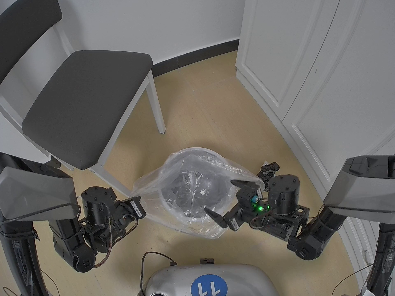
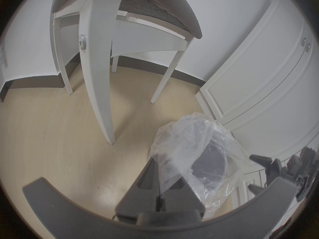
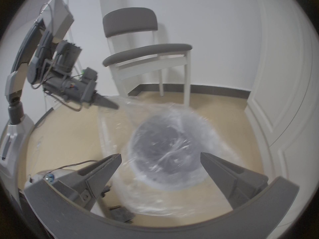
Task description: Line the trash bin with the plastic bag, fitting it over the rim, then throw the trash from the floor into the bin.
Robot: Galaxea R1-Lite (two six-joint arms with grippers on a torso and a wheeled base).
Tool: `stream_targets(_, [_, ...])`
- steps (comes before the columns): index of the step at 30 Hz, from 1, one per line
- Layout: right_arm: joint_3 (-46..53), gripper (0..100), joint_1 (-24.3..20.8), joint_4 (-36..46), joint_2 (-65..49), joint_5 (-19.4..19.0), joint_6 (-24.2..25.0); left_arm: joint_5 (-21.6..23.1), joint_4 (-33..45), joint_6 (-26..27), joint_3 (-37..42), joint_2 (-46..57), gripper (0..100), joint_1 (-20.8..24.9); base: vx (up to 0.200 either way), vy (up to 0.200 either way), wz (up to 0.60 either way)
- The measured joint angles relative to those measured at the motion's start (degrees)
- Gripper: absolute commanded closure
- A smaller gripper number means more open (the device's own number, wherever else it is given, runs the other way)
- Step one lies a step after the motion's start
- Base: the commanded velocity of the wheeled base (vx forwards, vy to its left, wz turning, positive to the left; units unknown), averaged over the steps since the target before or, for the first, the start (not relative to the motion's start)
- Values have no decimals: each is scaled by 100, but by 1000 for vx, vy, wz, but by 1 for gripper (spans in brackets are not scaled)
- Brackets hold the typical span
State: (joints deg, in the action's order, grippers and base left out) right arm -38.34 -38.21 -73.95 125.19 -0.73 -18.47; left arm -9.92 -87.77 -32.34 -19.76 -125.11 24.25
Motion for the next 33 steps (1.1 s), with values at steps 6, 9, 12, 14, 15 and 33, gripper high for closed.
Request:
stream_targets(6, [-149,0,284,-44,-84,49,-350,-124,-1,10,-20,6,100,13,0,0,0])
stream_targets(9, [-324,0,349,-69,39,160,-468,-135,0,10,-20,6,100,23,0,0,0])
stream_targets(12, [-562,0,393,-85,232,297,-551,-143,0,11,-20,4,100,34,0,0,0])
stream_targets(14, [-746,0,423,-80,400,346,-575,-145,0,11,-24,2,100,39,0,0,0])
stream_targets(15, [-859,0,444,-85,485,363,-584,-146,0,11,-27,2,100,39,0,0,0])
stream_targets(33, [-3908,0,692,-91,1947,1406,255,-345,0,11,-265,-83,100,20,0,0,0])
